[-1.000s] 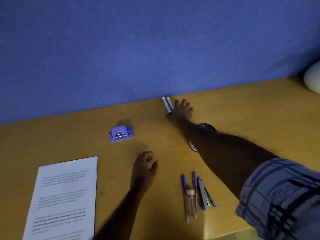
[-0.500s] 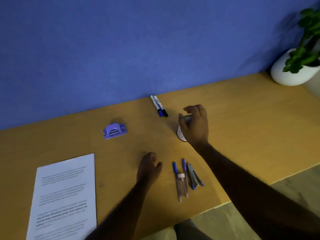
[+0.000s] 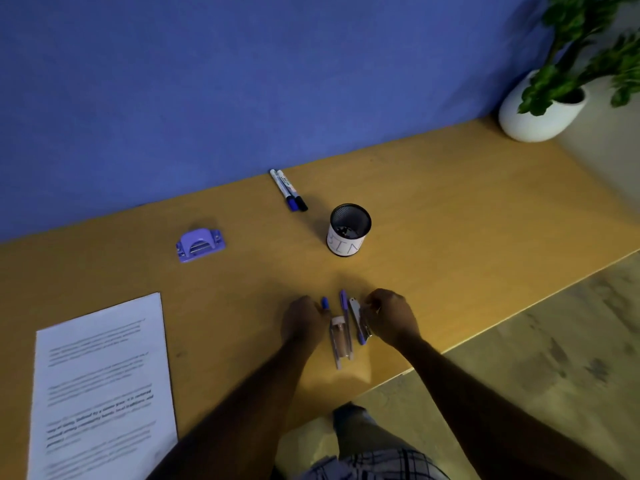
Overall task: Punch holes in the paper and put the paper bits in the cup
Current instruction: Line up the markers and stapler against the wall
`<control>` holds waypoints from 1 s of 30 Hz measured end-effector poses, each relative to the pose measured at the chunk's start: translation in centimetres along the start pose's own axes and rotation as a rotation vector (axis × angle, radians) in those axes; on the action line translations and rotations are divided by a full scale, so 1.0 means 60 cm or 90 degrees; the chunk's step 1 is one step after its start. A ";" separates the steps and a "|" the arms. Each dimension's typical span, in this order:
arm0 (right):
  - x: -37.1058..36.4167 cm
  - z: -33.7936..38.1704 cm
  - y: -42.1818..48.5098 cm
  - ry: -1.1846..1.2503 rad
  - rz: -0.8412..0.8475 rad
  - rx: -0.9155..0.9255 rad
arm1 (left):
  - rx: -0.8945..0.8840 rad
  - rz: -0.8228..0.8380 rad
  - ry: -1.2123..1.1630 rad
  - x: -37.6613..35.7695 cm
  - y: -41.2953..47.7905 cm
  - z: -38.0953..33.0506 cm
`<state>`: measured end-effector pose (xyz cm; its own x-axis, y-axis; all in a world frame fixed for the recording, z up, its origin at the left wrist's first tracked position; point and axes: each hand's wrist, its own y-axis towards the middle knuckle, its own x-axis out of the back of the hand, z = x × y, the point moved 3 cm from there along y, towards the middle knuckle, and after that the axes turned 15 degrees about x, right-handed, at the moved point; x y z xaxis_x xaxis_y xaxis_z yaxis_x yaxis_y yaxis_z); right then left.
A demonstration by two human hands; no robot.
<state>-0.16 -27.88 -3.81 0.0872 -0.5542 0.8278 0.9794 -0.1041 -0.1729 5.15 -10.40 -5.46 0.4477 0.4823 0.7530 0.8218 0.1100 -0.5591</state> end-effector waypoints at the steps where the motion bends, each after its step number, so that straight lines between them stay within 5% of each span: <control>1: -0.003 0.002 0.000 0.000 0.005 -0.004 | -0.001 -0.001 0.009 -0.002 0.000 -0.002; 19: -0.037 0.006 0.016 -0.056 0.041 -0.048 | 0.016 -0.012 0.050 0.002 0.003 -0.021; 23: -0.031 -0.008 0.021 0.111 0.018 -0.115 | -0.016 0.006 -0.016 0.010 0.012 -0.010; 27: -0.022 -0.012 0.014 0.481 -0.047 -0.208 | -0.010 0.098 -0.229 0.014 0.021 0.006; 30: -0.022 0.011 0.012 0.596 0.002 -0.175 | 0.026 0.159 -0.381 0.015 0.021 0.008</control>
<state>0.52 -26.70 -4.66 -0.2068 -0.9744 0.0883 0.8924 -0.2249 -0.3913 6.41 -9.39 -5.67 0.3406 0.8969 0.2820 0.6988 -0.0409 -0.7142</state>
